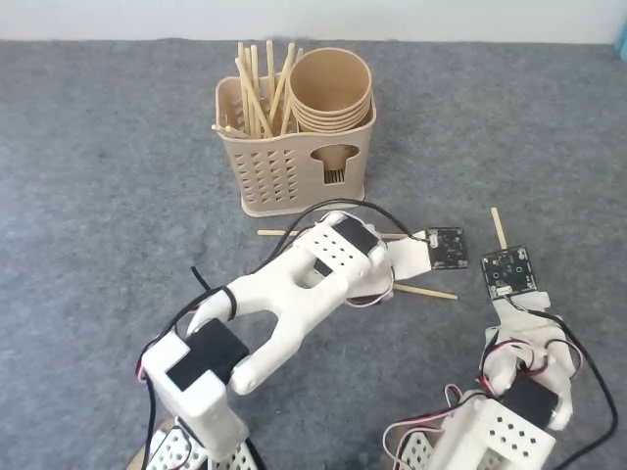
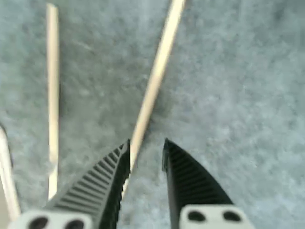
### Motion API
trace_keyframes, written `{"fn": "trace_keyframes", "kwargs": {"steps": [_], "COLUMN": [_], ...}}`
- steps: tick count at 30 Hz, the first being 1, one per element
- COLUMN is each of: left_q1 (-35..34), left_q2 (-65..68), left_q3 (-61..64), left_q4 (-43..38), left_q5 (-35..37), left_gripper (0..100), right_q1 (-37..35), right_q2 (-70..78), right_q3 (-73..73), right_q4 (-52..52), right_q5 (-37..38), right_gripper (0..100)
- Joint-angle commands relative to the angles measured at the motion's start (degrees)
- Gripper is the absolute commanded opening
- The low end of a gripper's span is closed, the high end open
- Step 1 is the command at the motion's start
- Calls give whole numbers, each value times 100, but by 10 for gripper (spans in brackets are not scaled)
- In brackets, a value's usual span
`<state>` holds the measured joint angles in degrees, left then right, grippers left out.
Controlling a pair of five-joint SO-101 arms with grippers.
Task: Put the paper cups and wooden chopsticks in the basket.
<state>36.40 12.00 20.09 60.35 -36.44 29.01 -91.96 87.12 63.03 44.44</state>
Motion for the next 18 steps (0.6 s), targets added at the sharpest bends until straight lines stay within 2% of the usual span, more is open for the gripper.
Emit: {"fn": "trace_keyframes", "kwargs": {"steps": [1, 9, 12, 18], "left_q1": [-9, 9, 26, 44], "left_q2": [-44, 229, 598, 862], "left_q3": [-233, -259, -400, -822], "left_q4": [-563, -844, -914, -545], "left_q5": [-88, -97, -97, -97], "left_gripper": [111, 111, 111, 108], "right_q1": [75, 330, 681, 1587], "right_q2": [-92, -92, -92, -92], "right_q3": [-26, -44, -62, -53], "right_q4": [-66, -163, -409, -831], "right_q5": [26, 62, 26, -220], "right_gripper": [9, 9, 9, 9]}}
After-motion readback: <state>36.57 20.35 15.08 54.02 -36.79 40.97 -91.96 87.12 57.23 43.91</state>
